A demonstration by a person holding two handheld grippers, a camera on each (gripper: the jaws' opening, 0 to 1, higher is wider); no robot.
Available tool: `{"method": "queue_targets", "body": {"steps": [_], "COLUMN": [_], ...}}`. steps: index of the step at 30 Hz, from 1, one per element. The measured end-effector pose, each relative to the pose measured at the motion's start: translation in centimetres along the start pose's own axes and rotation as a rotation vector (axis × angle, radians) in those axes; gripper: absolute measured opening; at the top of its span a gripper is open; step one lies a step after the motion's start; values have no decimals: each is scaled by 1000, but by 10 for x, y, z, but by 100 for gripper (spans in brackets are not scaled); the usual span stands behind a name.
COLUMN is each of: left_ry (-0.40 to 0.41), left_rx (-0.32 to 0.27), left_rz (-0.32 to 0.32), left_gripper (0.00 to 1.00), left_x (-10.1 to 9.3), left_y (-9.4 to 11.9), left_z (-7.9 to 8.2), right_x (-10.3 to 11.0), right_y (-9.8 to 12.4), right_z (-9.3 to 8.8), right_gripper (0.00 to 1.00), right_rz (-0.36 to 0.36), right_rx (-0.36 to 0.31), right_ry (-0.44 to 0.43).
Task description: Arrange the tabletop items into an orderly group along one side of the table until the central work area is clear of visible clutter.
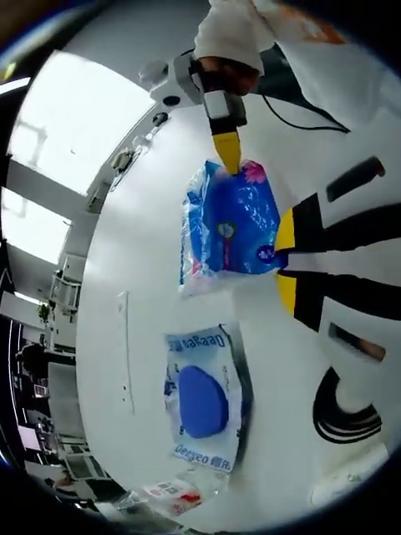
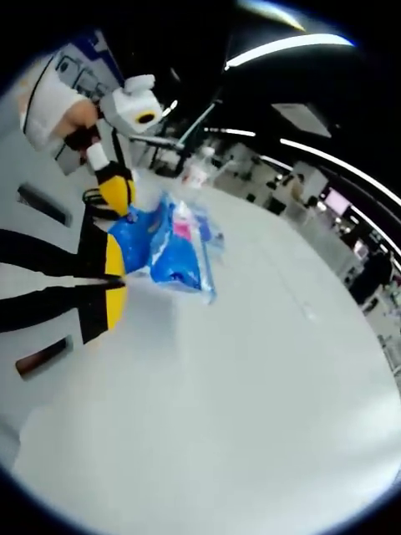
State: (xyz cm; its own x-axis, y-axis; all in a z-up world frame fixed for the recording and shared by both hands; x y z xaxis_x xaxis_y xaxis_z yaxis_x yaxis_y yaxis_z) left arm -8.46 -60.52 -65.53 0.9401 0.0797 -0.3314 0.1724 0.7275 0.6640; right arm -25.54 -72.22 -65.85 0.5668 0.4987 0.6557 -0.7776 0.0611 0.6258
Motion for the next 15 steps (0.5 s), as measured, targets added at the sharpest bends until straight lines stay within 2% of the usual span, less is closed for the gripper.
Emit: {"method": "queue_targets", "body": {"steps": [9,15], "left_ry": [-8,12], "left_rx": [33,56], "left_rz": [30,45], "left_gripper": [4,4], "left_x": [8,16], "left_y": [-23,-36], "left_z": [21,27], "right_x": [-5,-15], "right_y": [-17,-29], "right_z": [35,45], "right_gripper": [0,0], "right_rz": [-16,-38], "right_rx": [-23,-9], "right_ry": [22,39]}}
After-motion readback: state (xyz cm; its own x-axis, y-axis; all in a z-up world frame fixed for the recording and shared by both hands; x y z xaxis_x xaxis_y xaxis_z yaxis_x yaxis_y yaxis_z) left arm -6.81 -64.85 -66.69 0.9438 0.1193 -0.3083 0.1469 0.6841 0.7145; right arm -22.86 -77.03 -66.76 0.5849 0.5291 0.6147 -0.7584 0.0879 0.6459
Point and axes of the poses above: the point that each gripper's makers call its tool centre point, and the gripper's own axes: y roughly backward along the fingers, x roughly to its left, z roughly out of its top, the point moved 8 cm from there along y, roughly backward along the fingers, and after that the axes turned 2 degrees about -z, right-handed, at the moved point
